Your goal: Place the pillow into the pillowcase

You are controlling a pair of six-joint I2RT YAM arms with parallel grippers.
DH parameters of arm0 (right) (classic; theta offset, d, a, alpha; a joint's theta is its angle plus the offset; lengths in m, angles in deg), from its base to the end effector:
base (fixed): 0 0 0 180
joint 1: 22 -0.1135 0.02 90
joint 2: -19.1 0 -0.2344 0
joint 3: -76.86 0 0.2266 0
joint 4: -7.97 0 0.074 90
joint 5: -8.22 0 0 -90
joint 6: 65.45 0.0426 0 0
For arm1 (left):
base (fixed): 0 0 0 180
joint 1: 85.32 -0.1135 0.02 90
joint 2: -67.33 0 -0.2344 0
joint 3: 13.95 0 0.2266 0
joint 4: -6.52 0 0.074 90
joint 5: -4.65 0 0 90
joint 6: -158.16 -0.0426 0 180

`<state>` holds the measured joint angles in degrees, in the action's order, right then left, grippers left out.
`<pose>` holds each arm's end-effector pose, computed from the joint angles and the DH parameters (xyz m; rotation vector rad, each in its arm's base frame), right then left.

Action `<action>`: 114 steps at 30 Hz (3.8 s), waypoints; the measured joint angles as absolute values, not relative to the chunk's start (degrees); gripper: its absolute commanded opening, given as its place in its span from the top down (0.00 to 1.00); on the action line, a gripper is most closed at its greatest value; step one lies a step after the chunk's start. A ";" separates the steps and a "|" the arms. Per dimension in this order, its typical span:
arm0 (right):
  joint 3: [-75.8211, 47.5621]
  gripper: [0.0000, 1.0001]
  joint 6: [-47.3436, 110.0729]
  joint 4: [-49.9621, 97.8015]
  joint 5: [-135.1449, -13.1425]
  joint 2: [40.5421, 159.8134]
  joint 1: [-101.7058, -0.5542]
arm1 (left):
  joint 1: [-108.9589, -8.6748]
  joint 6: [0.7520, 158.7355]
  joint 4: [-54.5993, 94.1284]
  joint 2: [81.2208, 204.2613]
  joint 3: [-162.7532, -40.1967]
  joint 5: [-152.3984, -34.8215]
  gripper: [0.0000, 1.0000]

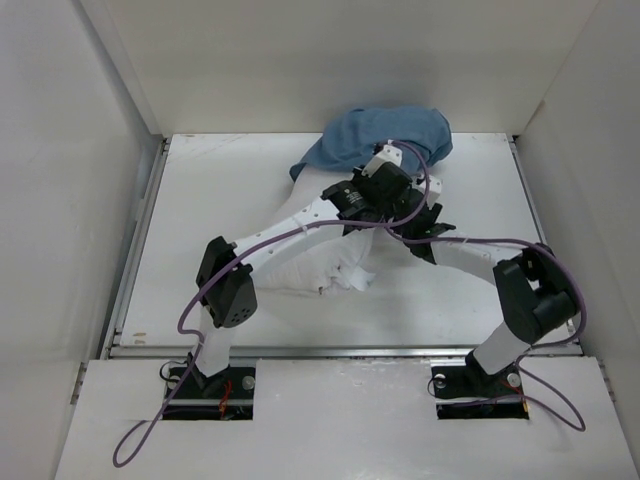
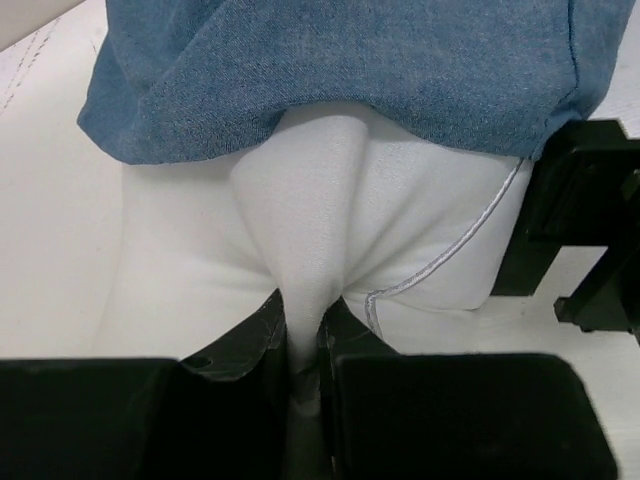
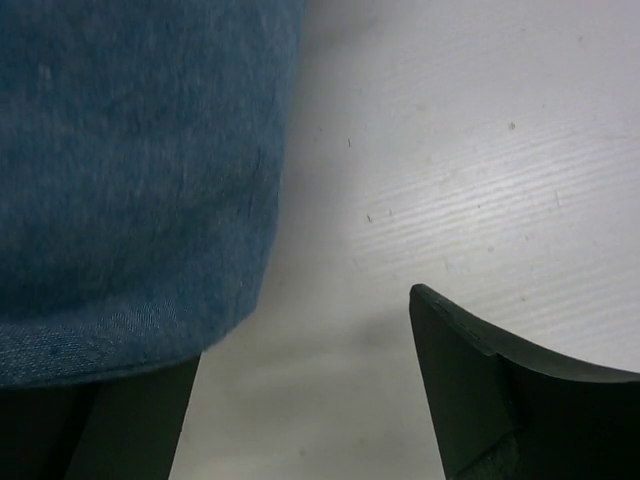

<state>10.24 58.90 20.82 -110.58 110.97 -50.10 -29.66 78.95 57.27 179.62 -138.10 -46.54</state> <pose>0.2921 0.1327 0.1824 0.3812 2.1087 0.0696 0.2556 -0.3269 0.3097 0.4640 2.0303 0.0671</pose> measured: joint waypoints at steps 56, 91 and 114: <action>14.87 0.00 50.26 46.96 -89.34 55.65 -67.48 | -29.68 100.17 60.24 156.19 -115.17 -55.44 0.00; -11.53 0.00 54.22 44.60 -98.12 108.81 -41.90 | -35.58 102.10 47.43 153.20 -98.10 -65.32 0.65; -9.76 0.00 31.75 50.90 -96.37 108.11 -72.53 | -45.83 110.25 44.89 146.73 -82.80 -58.65 0.00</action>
